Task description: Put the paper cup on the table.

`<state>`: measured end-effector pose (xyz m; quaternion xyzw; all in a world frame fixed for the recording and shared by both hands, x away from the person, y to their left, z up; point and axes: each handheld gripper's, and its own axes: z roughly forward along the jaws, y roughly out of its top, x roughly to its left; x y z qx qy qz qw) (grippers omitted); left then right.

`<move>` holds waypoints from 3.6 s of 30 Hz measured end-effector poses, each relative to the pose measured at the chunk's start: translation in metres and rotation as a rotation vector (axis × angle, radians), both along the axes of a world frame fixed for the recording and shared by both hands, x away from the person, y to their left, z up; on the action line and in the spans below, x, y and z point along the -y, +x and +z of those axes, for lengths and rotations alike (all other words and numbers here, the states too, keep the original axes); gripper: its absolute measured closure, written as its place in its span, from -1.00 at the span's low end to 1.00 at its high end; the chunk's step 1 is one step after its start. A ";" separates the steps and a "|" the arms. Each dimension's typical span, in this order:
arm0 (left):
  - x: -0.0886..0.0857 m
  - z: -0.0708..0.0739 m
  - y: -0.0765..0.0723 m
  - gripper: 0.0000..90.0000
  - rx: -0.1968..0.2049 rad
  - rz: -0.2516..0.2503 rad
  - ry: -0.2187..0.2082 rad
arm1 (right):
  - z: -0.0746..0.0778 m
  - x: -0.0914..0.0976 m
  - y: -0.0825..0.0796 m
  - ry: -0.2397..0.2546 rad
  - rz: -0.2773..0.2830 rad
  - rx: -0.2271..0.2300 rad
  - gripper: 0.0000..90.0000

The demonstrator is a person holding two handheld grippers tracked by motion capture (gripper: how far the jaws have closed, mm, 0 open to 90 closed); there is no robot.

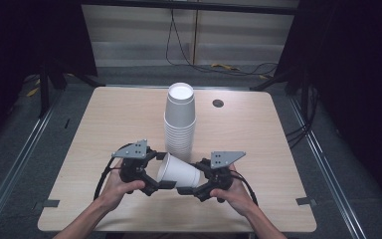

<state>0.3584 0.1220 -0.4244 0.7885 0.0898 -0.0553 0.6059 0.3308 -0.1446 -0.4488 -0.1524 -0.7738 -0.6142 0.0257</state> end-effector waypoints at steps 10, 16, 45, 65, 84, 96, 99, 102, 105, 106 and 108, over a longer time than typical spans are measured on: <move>0.001 0.001 -0.001 -0.80 0.003 -0.005 0.021 | -0.001 -0.001 0.000 -0.039 -0.002 -0.014 -0.54; -0.001 0.002 0.001 -0.80 0.006 0.014 0.031 | -0.001 0.002 0.000 -0.061 -0.016 -0.019 -0.62; -0.012 0.003 0.009 -0.80 -0.015 0.082 0.124 | 0.001 0.019 0.005 -0.104 -0.158 -0.019 -0.71; -0.041 0.016 0.014 -0.80 0.009 0.176 0.223 | 0.002 0.029 0.005 -0.149 -0.273 -0.037 -0.71; -0.067 0.018 0.029 -0.81 -0.022 0.311 0.271 | 0.004 0.037 0.005 -0.153 -0.320 -0.029 -0.70; -0.083 0.020 0.037 -0.81 0.006 0.412 0.325 | 0.005 0.044 0.004 -0.156 -0.367 -0.025 -0.70; -0.086 0.019 0.042 -0.81 0.008 0.445 0.348 | 0.005 0.045 0.003 -0.158 -0.369 -0.019 -0.70; -0.087 0.019 0.045 -0.81 0.013 0.470 0.367 | 0.005 0.045 0.003 -0.156 -0.368 -0.019 -0.70; -0.086 0.020 0.047 -0.81 0.022 0.482 0.390 | 0.005 0.044 0.003 -0.161 -0.364 -0.021 -0.70; -0.086 0.020 0.047 -0.82 0.022 0.482 0.390 | 0.005 0.044 0.003 -0.161 -0.364 -0.021 -0.70; -0.080 0.020 0.049 -0.82 0.036 0.489 0.429 | 0.004 0.044 0.004 -0.161 -0.362 -0.024 -0.70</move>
